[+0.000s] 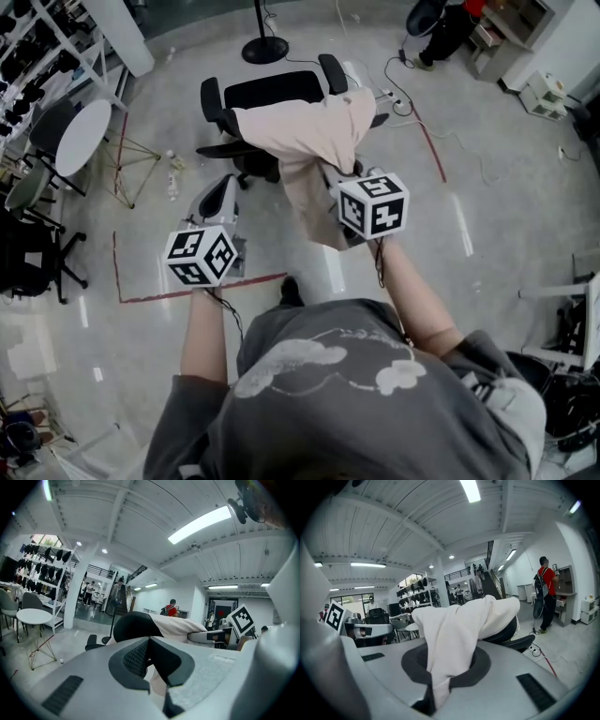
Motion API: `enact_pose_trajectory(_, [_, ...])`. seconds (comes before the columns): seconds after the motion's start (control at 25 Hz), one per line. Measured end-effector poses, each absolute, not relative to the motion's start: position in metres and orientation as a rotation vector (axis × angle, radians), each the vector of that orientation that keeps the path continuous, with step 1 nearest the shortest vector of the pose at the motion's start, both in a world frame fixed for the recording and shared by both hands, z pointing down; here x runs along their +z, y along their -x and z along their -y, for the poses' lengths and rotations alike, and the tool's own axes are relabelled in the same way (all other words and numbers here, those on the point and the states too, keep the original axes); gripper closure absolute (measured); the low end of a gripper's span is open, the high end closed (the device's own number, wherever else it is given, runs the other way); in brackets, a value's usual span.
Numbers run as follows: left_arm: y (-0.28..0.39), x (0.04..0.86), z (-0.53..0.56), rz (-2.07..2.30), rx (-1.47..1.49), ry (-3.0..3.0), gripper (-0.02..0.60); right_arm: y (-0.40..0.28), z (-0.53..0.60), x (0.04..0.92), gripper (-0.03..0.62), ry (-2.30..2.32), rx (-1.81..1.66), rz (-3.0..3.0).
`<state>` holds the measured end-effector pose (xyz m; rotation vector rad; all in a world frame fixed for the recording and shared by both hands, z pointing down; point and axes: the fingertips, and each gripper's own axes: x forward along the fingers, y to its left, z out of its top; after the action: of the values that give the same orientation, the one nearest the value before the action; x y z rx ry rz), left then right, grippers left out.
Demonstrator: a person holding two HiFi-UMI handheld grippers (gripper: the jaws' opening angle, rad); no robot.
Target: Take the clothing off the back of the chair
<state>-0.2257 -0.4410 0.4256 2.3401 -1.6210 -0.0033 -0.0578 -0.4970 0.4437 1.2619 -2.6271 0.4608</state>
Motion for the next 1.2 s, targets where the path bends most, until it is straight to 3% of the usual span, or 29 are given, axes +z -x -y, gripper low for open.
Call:
enact_pose_trajectory(0.64, [0.200, 0.389, 0.396, 1.673, -0.068, -2.388, 0.583, 0.007, 0.440, 0.336, 0.580, -1.258, 0.281, 2.906])
enact_pose_trajectory(1.2, [0.150, 0.394, 0.294, 1.682, -0.085, -2.358, 0.581, -0.061, 0.326, 0.337, 0.580, -1.263, 0.287, 2.964])
